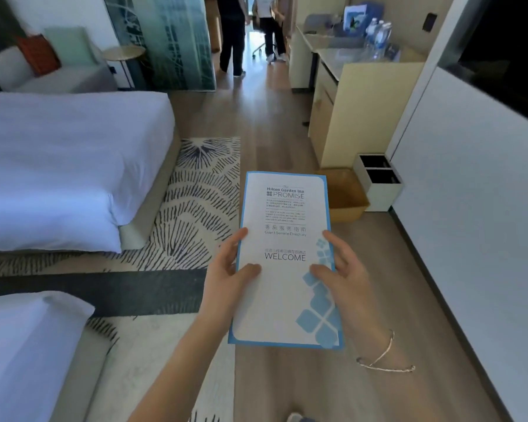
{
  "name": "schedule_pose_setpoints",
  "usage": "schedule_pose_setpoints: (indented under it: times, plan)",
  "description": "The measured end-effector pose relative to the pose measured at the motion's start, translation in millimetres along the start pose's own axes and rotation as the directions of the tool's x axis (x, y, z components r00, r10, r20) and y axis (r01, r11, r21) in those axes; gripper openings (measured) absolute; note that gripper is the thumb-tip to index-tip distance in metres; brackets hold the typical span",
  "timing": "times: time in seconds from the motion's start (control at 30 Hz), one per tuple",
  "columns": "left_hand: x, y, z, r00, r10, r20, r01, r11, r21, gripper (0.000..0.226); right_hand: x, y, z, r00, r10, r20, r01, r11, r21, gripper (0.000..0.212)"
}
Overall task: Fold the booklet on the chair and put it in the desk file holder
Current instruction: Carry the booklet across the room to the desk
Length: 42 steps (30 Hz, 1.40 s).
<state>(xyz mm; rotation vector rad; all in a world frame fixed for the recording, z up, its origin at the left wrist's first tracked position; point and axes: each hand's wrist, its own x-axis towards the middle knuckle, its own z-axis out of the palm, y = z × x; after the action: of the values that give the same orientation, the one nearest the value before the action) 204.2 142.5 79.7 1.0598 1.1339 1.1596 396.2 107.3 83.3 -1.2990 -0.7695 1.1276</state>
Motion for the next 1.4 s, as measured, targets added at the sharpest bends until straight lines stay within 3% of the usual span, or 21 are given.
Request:
schedule_pose_setpoints:
  times: [0.17, 0.37, 0.6, 0.9, 1.4]
  plan:
    - [107.8, 4.5, 9.4, 0.989, -0.037, -0.146, 0.036, 0.999, -0.010, 0.061, 134.2, -2.0, 25.5, 0.990, 0.051, 0.134, -0.050, 0.999, -0.013, 0.061]
    - [262.7, -8.2, 0.0, 0.976, -0.055, -0.212, 0.046, 0.998, -0.044, 0.060, 300.8, 13.1, 77.8, 0.973, 0.086, 0.215, -0.077, 0.996, -0.050, 0.062]
    - [500.8, 30.0, 13.8, 0.993, -0.030, -0.114, 0.022, 0.997, -0.068, 0.062, 509.9, -36.0, 136.8, 0.987, 0.062, 0.147, -0.062, 0.998, 0.001, 0.059]
    - [773.2, 47.7, 77.5, 0.999, -0.053, -0.010, 0.052, 0.998, -0.036, 0.061, 766.4, -66.8, 149.3, 0.998, 0.040, 0.050, -0.041, 0.999, 0.022, 0.059]
    - [1233.8, 90.9, 207.8, 0.996, -0.056, -0.069, 0.051, 0.996, -0.067, 0.062, 1252.6, -152.3, 172.5, 0.991, 0.024, 0.135, -0.019, 0.999, -0.034, 0.059]
